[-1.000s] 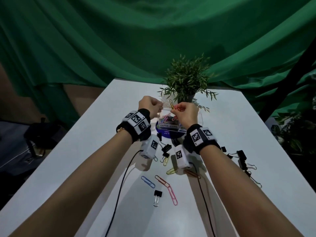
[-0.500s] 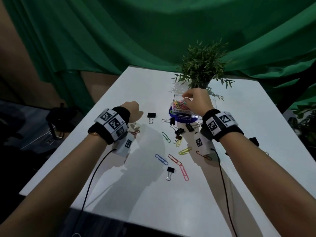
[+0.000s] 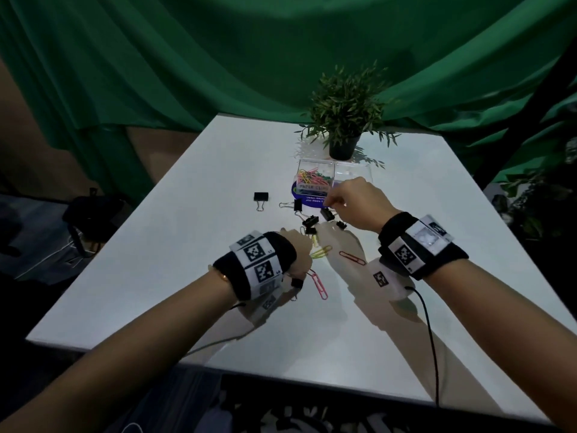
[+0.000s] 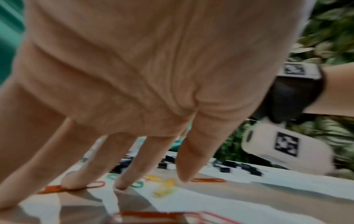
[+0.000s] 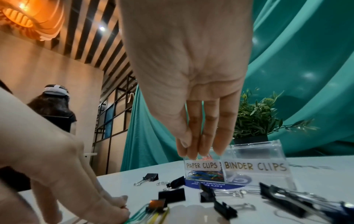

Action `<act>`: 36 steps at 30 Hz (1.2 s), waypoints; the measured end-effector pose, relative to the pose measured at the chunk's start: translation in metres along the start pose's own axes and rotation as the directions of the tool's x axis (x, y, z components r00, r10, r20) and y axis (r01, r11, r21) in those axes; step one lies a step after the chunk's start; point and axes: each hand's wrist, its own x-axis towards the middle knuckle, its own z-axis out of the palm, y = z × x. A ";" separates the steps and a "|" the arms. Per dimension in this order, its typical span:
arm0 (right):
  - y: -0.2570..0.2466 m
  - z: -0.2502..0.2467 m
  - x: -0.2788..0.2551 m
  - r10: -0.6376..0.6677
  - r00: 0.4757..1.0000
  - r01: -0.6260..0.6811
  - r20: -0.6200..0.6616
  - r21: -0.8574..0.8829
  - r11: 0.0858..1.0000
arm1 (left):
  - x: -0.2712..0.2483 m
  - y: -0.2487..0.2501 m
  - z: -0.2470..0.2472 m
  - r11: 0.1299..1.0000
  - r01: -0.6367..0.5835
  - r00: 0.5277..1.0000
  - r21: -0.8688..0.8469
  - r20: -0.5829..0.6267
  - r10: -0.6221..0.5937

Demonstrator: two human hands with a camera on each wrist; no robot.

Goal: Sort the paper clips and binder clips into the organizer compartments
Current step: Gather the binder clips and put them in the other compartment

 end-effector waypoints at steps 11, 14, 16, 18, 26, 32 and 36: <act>0.003 0.007 -0.037 -0.009 0.977 0.023 0.214 -0.062 0.998 | 0.014 -0.006 -0.020 0.998 -0.044 0.945 -0.051 -0.326 0.026; -0.004 0.011 -0.037 -0.030 0.964 0.062 0.264 -0.113 0.992 | 0.030 -0.015 -0.027 0.992 -0.088 0.945 -0.087 -0.323 0.055; -0.005 0.014 -0.037 -0.040 0.952 0.084 0.303 -0.135 0.987 | 0.039 -0.016 -0.027 0.989 -0.087 0.940 -0.116 -0.339 0.043; -0.005 0.016 -0.038 -0.051 0.949 0.101 0.311 -0.145 0.984 | 0.047 -0.015 -0.027 0.991 -0.082 0.941 -0.108 -0.335 0.041; 0.001 0.016 -0.060 -0.089 0.940 0.156 0.330 -0.180 0.971 | 0.068 -0.031 -0.032 0.976 -0.140 0.934 -0.169 -0.350 0.073; -0.006 0.018 -0.066 -0.126 0.949 0.209 0.290 -0.278 0.938 | 0.070 -0.031 -0.030 0.930 -0.284 0.927 -0.233 -0.314 0.204; -0.004 0.020 -0.066 -0.132 0.949 0.214 0.288 -0.278 0.936 | 0.075 -0.025 -0.029 0.954 -0.271 0.927 -0.126 -0.300 0.223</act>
